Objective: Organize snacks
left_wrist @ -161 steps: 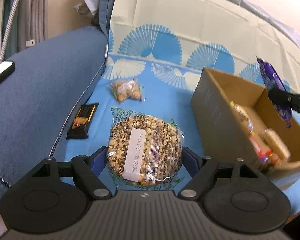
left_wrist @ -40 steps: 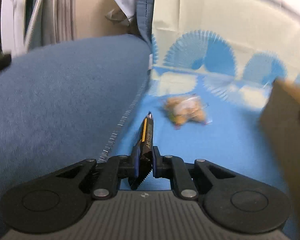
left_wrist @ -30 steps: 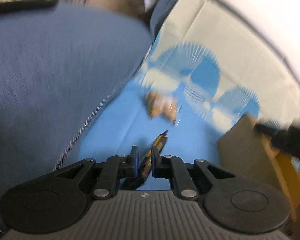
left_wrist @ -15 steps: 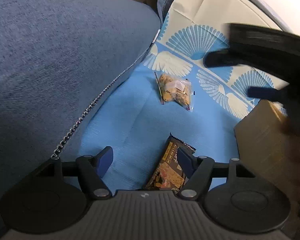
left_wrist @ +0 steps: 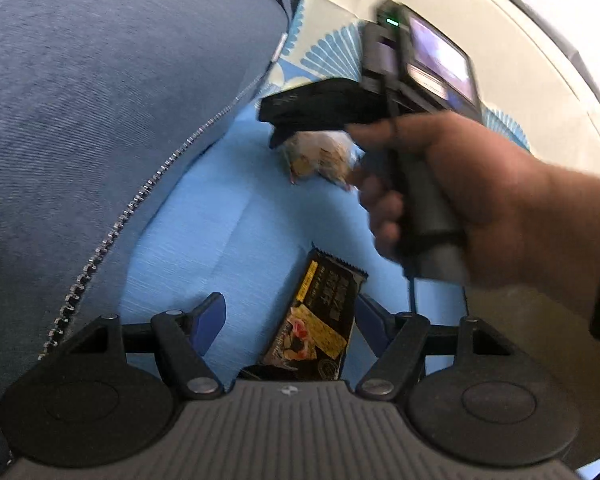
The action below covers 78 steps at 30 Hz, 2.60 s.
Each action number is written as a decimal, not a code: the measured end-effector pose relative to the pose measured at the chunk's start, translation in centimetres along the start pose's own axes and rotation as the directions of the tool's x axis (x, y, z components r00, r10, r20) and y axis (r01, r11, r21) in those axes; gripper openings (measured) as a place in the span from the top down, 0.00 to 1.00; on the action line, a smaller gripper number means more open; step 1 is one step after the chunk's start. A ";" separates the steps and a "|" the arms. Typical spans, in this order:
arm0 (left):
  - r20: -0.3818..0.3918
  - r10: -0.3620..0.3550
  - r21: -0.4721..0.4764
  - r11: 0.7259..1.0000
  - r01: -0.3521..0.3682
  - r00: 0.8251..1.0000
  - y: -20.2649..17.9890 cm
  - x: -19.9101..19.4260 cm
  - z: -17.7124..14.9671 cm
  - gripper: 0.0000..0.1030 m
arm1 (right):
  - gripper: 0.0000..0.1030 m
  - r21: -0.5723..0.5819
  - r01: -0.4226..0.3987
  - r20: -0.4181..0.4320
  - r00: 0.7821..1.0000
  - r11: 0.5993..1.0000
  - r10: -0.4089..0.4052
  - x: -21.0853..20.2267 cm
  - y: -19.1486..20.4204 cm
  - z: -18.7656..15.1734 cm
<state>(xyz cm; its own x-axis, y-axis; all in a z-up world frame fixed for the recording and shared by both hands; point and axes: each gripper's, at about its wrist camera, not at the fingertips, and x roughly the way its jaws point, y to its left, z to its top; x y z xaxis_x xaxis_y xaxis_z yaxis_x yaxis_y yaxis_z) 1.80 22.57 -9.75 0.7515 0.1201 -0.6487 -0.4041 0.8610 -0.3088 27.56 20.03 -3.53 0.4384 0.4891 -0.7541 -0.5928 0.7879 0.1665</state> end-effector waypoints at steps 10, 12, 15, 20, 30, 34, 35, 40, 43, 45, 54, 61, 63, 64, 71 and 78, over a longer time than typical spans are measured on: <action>-0.023 0.008 0.049 0.999 -0.006 1.000 -0.6 0.6 -0.3 0.26 | 0.35 -0.087 0.020 0.068 0.998 0.996 -0.014 -3.2 -0.5 0.5; -0.025 0.012 0.066 0.998 -0.010 1.000 -0.8 0.8 -0.3 0.26 | 0.36 -0.077 0.016 0.091 0.996 0.997 -0.009 -5.2 -1.3 0.3; -0.025 0.023 0.099 0.995 -0.020 0.999 -1.3 1.0 -0.5 0.26 | 0.36 -0.073 0.009 0.124 0.992 0.997 0.000 -9.2 -2.4 -0.7; -0.020 0.062 0.156 0.986 -0.058 0.998 -1.9 1.7 -0.6 0.35 | 0.36 -0.068 0.007 0.179 0.984 0.998 0.005 -17.1 -3.6 -4.2; -0.036 0.078 0.145 0.987 -0.072 0.996 -1.3 0.2 -0.6 0.62 | 0.35 -0.039 -0.080 0.218 0.972 0.996 0.087 -29.2 -4.1 -14.7; -0.066 0.067 0.090 0.994 -0.061 0.996 0.2 -2.5 0.3 0.62 | 0.35 -0.074 -0.123 0.219 0.966 0.990 0.137 -30.4 -2.8 -18.5; -0.081 0.064 0.092 0.994 -0.056 0.995 0.4 -3.2 0.4 0.62 | 0.35 -0.072 -0.143 0.214 0.964 0.987 0.156 -30.2 -2.3 -19.5; -0.150 0.083 0.111 0.992 -0.067 0.985 1.3 -5.2 -0.6 0.62 | 0.35 -0.139 -0.163 0.161 0.970 0.977 0.184 -27.6 0.5 -22.9; -0.214 0.099 0.101 0.992 -0.078 0.972 1.6 -5.1 -1.3 0.62 | 0.35 -0.091 -0.188 0.083 0.977 0.978 0.196 -25.6 0.5 -24.0; -0.235 0.113 0.114 0.990 -0.088 0.965 1.3 -4.9 -1.7 0.63 | 0.35 -0.104 -0.160 0.055 0.985 0.982 0.166 -24.4 0.8 -24.6; -0.221 0.178 0.178 0.974 -0.140 0.959 -0.1 -4.9 -3.0 0.56 | 0.28 -0.067 -0.112 -0.061 0.992 0.991 0.108 -20.7 0.6 -25.6; -0.231 0.186 0.172 0.974 -0.148 0.955 -0.4 -4.2 -3.0 0.49 | 0.23 -0.064 -0.110 -0.065 0.992 0.992 0.106 -20.0 0.6 -26.2; -0.231 0.189 0.177 0.973 -0.149 0.954 -0.5 -4.0 -3.0 0.48 | 0.24 -0.055 -0.112 -0.063 0.992 0.992 0.109 -19.8 0.5 -26.0; -0.232 0.189 0.179 0.973 -0.149 0.954 -0.5 -4.0 -3.0 0.48 | 0.24 -0.046 -0.115 -0.061 0.992 0.992 0.112 -19.7 0.5 -25.9; -0.230 0.186 0.178 0.973 -0.146 0.955 -0.4 -3.9 -3.0 0.44 | 0.23 -0.042 -0.128 -0.068 0.990 0.991 0.125 -19.4 0.6 -25.8; -0.230 0.187 0.181 0.973 -0.147 0.955 -0.5 -3.8 -3.1 0.41 | 0.22 -0.029 -0.130 -0.069 0.989 0.991 0.128 -19.2 0.5 -25.6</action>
<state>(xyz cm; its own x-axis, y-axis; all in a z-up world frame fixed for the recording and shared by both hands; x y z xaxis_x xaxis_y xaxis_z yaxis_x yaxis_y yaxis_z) -2.46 20.17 -9.28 0.5226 0.1621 -0.8370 -0.4092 0.9090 -0.0794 1.56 1.41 -5.20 0.3112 0.5588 -0.7687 -0.6640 0.7065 0.2448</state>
